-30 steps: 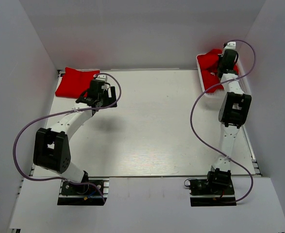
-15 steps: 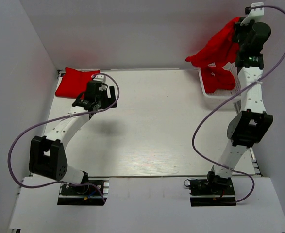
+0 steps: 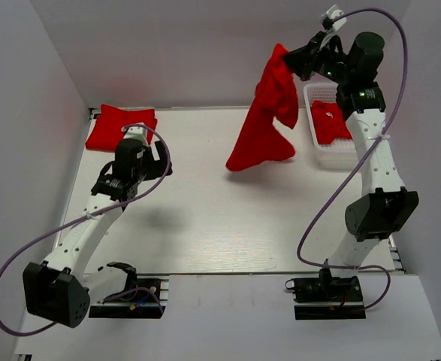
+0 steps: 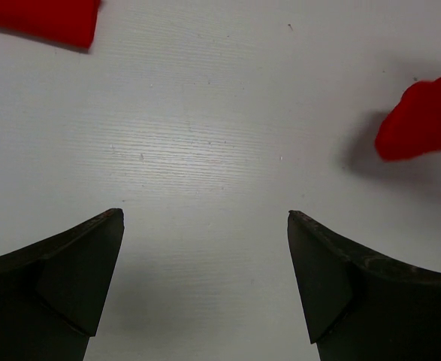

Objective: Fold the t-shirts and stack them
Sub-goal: Move the tshirt to the center of the board, then flatten out the tshirt

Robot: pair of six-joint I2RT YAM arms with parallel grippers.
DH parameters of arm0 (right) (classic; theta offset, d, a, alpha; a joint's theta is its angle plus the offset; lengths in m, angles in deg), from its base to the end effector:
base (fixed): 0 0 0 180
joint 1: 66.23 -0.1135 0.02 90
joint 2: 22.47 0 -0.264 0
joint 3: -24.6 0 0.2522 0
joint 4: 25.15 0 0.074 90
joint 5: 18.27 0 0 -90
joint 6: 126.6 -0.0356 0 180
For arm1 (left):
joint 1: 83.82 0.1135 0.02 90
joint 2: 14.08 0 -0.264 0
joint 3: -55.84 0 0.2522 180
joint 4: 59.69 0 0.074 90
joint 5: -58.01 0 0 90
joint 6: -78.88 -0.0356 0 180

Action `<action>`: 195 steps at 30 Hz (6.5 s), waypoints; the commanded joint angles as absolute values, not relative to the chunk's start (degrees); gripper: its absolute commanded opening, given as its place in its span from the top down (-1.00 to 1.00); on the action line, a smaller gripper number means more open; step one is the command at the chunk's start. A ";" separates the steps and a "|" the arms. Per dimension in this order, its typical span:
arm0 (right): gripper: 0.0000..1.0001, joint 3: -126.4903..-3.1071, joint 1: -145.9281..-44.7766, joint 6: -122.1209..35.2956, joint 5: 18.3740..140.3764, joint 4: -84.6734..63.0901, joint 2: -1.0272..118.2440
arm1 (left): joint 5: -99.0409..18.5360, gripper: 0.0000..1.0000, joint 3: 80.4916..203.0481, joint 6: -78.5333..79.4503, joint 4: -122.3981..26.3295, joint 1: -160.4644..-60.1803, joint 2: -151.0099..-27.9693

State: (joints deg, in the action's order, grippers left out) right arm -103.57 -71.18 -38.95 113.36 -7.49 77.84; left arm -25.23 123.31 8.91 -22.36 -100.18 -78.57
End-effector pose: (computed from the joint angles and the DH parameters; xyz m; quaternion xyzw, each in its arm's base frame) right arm 0.3857 0.0571 0.5089 -0.2861 0.5932 0.2731 0.7011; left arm 0.2396 -0.0660 0.3032 -0.0558 0.8815 -0.0960 0.4589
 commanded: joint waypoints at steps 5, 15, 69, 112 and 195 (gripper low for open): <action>1.00 -96.14 -76.85 -44.43 124.73 -17.62 72.63 | -22.06 -1.00 121.19 11.73 -19.04 -100.43 -71.92; 0.28 -61.81 -87.14 -39.50 125.79 -22.90 65.94 | -20.92 -1.00 119.53 14.54 -16.75 -99.82 -71.82; -0.81 -40.32 -83.98 -59.71 73.40 -1.46 64.45 | -35.33 -0.42 125.32 8.48 -27.47 -130.14 -108.04; 0.71 -32.58 -87.58 -46.71 101.96 -12.34 70.52 | -11.97 1.00 125.76 15.24 -28.97 -127.42 -91.86; 1.00 -95.30 -69.74 -40.21 93.52 -21.85 68.19 | -21.61 1.00 182.69 -10.25 -32.74 -99.12 -105.10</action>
State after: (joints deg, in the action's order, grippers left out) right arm -109.56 -70.54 -42.16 92.64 -17.87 75.87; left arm -21.75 198.59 -11.90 -30.69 -99.59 -115.45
